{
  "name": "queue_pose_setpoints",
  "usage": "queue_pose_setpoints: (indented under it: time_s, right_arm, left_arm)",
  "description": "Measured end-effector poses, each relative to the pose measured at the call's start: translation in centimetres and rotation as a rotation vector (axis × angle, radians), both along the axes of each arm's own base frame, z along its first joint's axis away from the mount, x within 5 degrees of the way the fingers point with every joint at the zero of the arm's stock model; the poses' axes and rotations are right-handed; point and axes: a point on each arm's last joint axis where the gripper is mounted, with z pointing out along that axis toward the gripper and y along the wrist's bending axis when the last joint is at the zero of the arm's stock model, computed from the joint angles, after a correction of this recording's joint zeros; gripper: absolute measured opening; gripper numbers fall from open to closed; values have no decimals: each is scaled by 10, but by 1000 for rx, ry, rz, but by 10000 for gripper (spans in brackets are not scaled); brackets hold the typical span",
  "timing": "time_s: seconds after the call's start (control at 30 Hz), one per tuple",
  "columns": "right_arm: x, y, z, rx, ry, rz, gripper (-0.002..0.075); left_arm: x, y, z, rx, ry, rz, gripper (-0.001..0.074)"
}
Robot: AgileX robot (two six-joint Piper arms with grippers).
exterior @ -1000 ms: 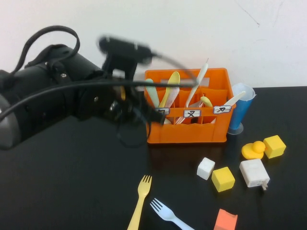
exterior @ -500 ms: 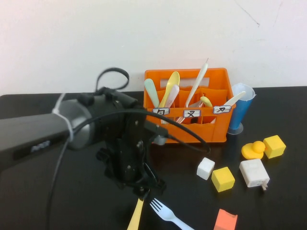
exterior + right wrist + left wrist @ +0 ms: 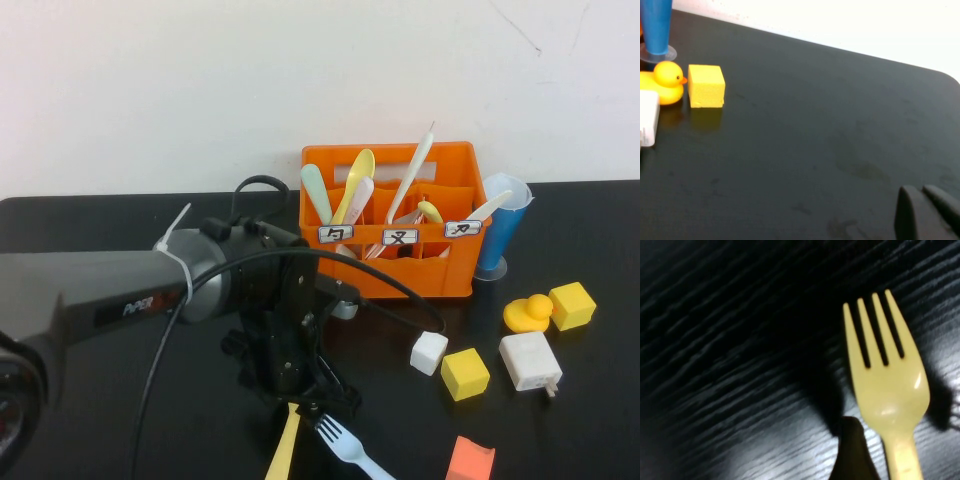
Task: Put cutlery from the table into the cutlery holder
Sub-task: Pick up the fork
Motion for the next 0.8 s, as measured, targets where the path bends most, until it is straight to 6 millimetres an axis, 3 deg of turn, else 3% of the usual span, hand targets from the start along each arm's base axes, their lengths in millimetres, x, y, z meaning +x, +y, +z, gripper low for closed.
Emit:
queue_pose_setpoints:
  time_s: [0.27,0.37,0.5,0.8]
  right_arm:
    - [0,0,0,0,0,0,-3]
    - [0,0,0,0,0,0,-3]
    - [0,0,0,0,0,0,-3]
    - [0,0,0,0,0,0,-3]
  left_arm:
    - [2,-2,-10,-1,13,8,404]
    - [3,-3,-10,0,12,6,343]
    - [4,-3,-11,8,10,1,207]
    - [5,-3,-8,2,-4,-1,208]
